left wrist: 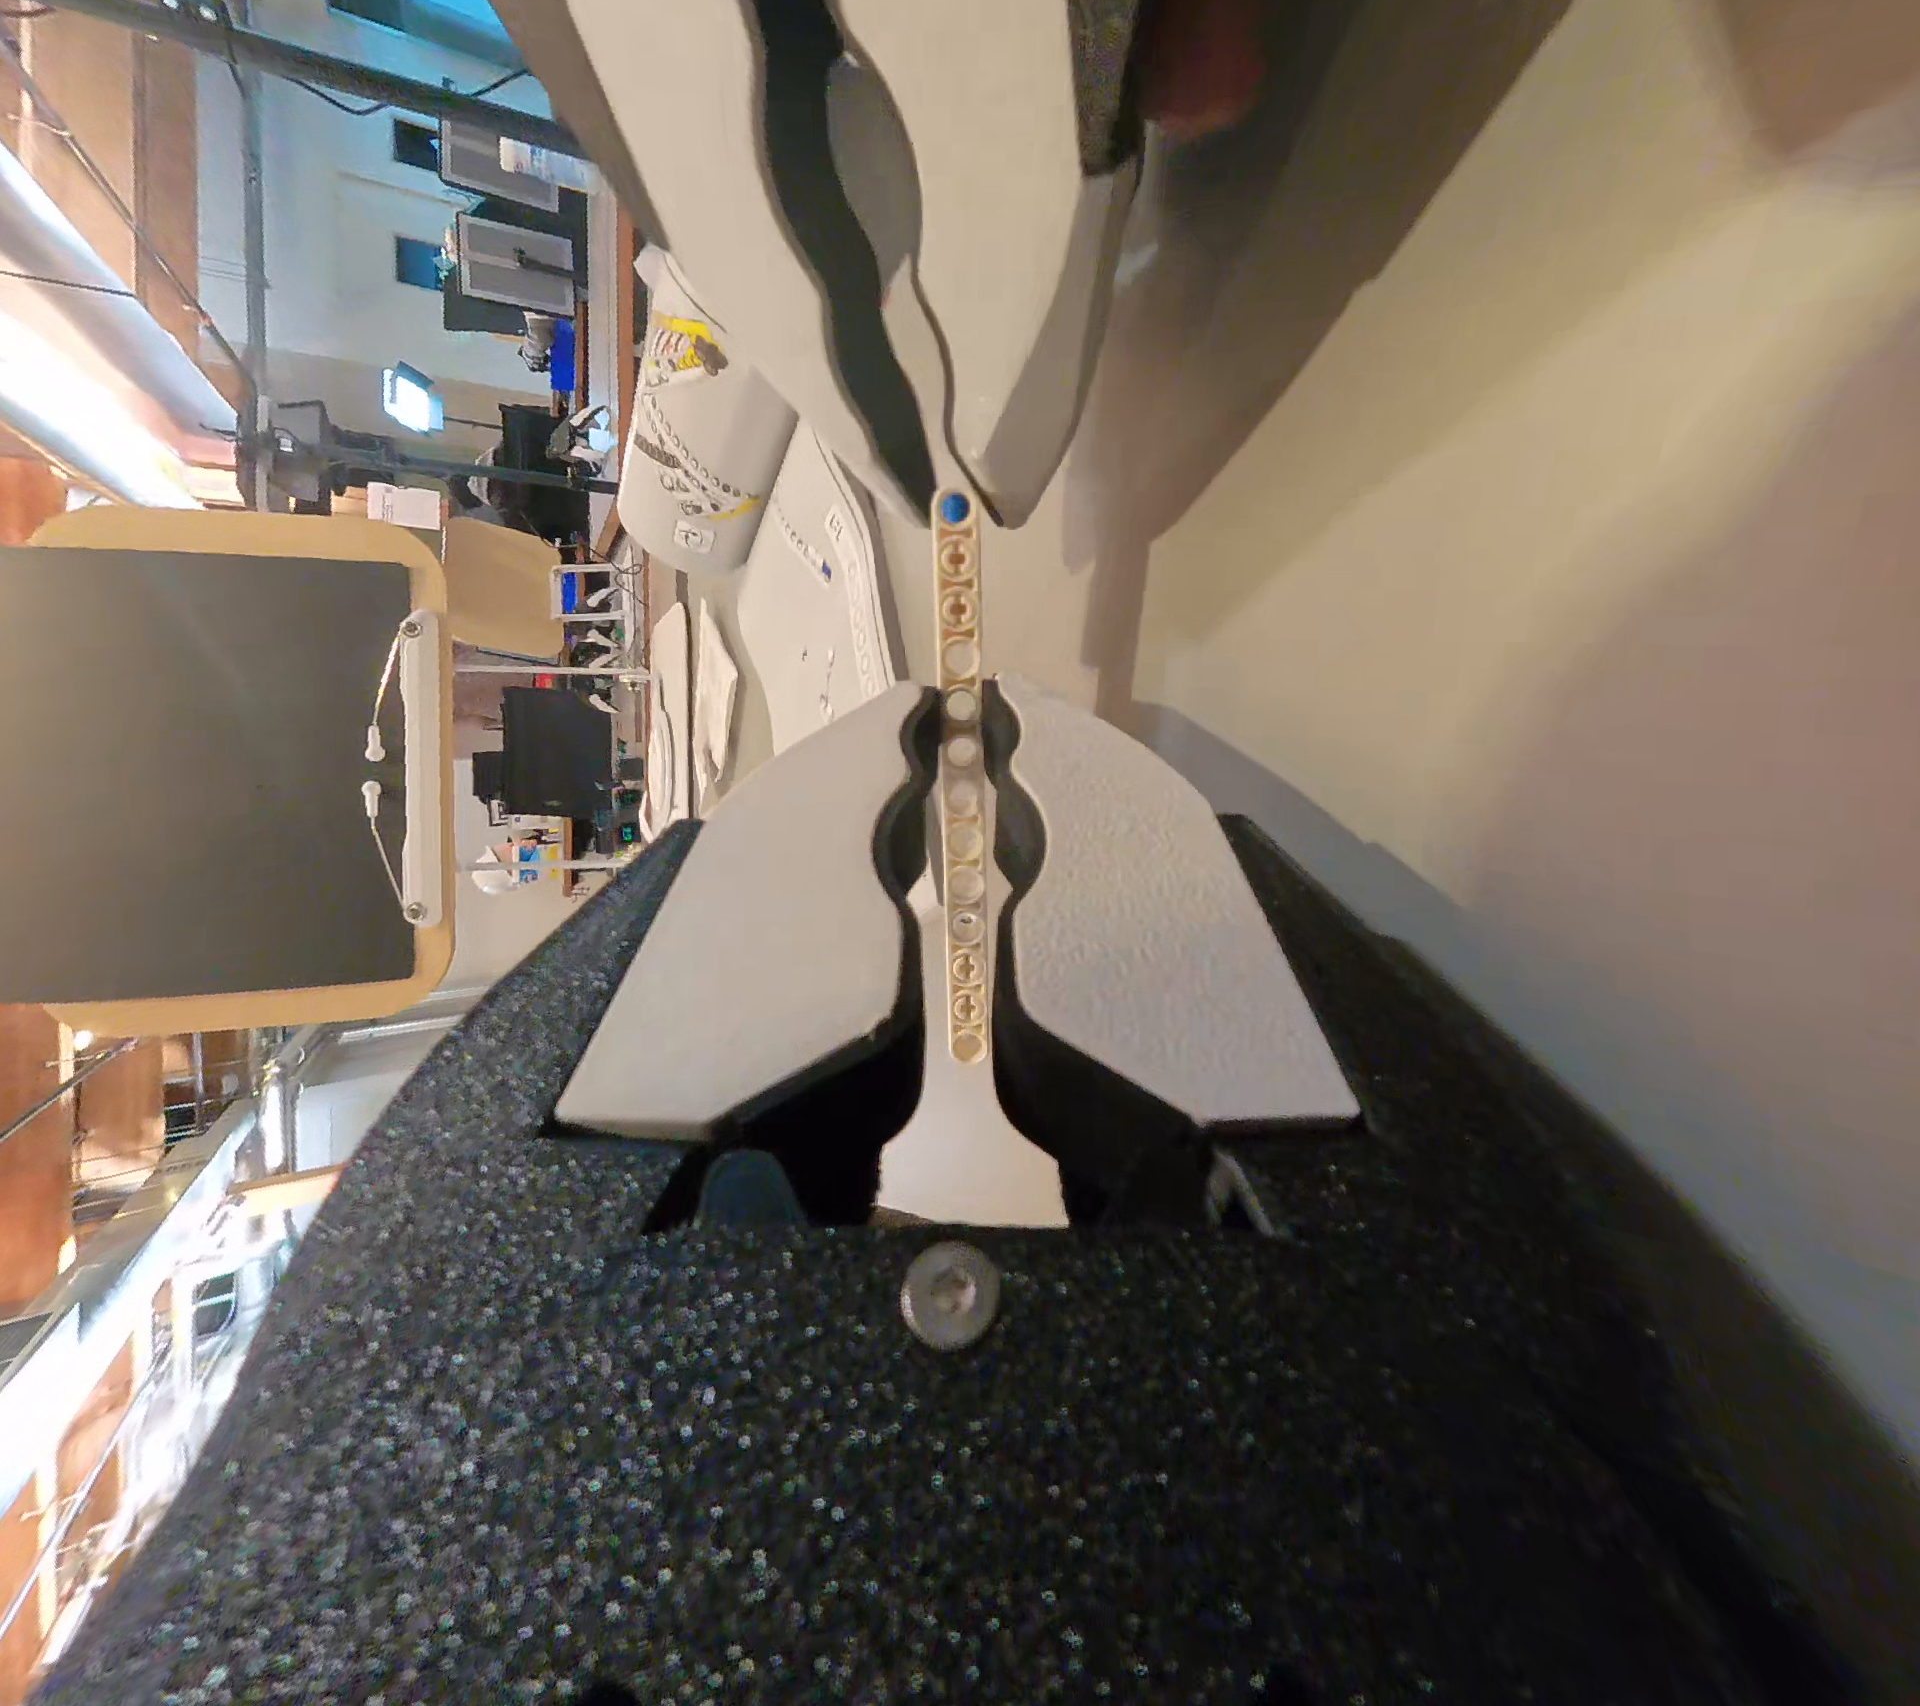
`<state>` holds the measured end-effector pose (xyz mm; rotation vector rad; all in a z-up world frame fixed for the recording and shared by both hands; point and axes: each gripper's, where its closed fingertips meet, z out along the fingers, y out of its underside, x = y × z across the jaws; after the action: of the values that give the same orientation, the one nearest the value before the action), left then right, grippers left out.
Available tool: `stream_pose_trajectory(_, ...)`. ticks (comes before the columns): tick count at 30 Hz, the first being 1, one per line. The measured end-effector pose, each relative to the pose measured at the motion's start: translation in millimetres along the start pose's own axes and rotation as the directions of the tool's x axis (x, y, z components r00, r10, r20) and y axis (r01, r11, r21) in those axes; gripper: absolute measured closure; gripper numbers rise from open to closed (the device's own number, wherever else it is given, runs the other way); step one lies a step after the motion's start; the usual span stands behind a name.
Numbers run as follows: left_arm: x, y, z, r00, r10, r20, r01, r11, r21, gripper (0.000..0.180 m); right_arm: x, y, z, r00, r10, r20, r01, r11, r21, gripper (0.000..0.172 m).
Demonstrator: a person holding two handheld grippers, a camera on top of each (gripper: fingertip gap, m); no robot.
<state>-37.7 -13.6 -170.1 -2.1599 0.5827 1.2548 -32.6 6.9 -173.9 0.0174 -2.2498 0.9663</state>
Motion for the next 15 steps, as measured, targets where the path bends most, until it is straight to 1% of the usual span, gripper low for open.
stream_pose_trajectory(3,2.2,-3.2,0.2,1.000,0.004,0.003,-0.004,1.000,0.019,0.172,-2.9,2.7,0.4,0.997,-0.079,-0.022,0.078,0.997,-0.014,0.166)
stream_pose_trajectory(5,4.5,-3.3,1.3,1.000,0.004,0.000,-0.004,1.000,0.022,0.172,-3.9,3.7,-0.2,0.994,-0.109,-0.030,0.109,0.994,-0.020,0.168)
stream_pose_trajectory(8,6.1,-3.2,3.2,1.000,0.000,-0.008,0.000,1.000,0.024,0.172,-5.2,3.9,-0.8,0.993,-0.113,-0.027,0.113,0.993,-0.018,0.168)
stream_pose_trajectory(11,3.5,-2.8,5.6,1.000,0.003,0.020,-0.004,1.000,0.029,0.172,-3.2,2.0,-2.2,0.995,-0.093,-0.033,0.093,0.996,-0.005,0.168)
stream_pose_trajectory(15,-3.5,-3.1,7.8,0.998,0.024,0.057,-0.026,0.999,0.026,0.158,-2.0,0.2,-3.4,0.995,-0.089,-0.039,0.090,0.996,0.006,0.168)
